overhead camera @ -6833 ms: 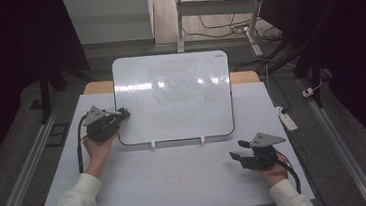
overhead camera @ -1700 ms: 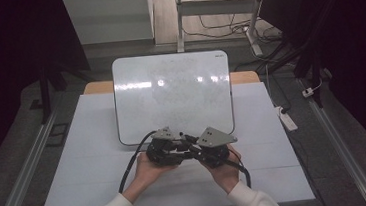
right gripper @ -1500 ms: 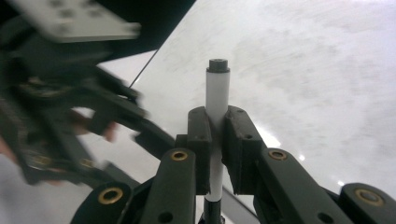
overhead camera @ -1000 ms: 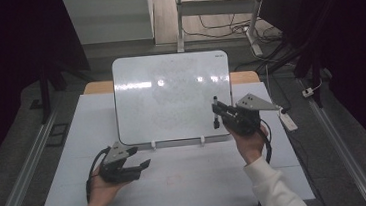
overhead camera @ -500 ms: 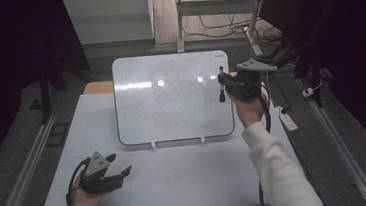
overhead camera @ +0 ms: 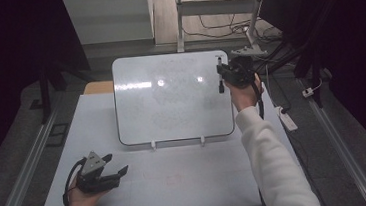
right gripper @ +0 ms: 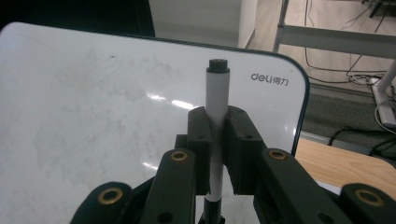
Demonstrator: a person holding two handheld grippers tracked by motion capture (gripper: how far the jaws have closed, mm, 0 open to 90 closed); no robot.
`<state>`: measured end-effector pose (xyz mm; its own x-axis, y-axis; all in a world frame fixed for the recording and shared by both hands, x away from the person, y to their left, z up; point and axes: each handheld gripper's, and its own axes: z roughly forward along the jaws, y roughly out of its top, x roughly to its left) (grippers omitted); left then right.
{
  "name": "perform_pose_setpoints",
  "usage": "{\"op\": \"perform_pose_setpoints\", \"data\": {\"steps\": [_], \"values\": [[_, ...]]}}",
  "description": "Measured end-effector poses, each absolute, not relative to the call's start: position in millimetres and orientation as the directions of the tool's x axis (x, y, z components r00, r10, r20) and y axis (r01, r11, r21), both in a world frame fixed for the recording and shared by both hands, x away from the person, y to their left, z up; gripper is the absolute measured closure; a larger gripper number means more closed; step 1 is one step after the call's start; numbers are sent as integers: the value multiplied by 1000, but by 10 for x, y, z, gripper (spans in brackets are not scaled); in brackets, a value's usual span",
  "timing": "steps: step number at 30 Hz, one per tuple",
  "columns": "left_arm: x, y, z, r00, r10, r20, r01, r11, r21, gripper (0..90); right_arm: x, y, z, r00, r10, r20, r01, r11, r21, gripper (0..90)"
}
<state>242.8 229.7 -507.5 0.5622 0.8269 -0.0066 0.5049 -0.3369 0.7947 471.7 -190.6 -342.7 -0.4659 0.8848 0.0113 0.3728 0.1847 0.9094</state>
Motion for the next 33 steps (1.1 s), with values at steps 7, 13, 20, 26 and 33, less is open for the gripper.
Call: {"op": "perform_pose_setpoints", "data": {"steps": [7,13,20,26,33], "values": [[2446,2296,-5096,563,827,-4,510,-343,789,288,4956,-1872,-3457,-435,901,1,414,199,888,801],[2453,2301,-5107,564,826,-2,510,-346,787,288,5153,-1840,-3542,-406,914,20,449,181,875,798],[2460,2306,-5117,565,825,-3,511,-347,787,288,5266,-1771,-3619,-397,918,-9,452,204,868,795],[2464,2306,-5123,567,823,-2,512,-351,784,289,5304,-1777,-3646,-385,922,-30,436,210,875,792],[2465,2299,-5127,568,823,-1,515,-354,781,289,5303,-1784,-3647,-393,919,-41,421,219,880,769]]}}
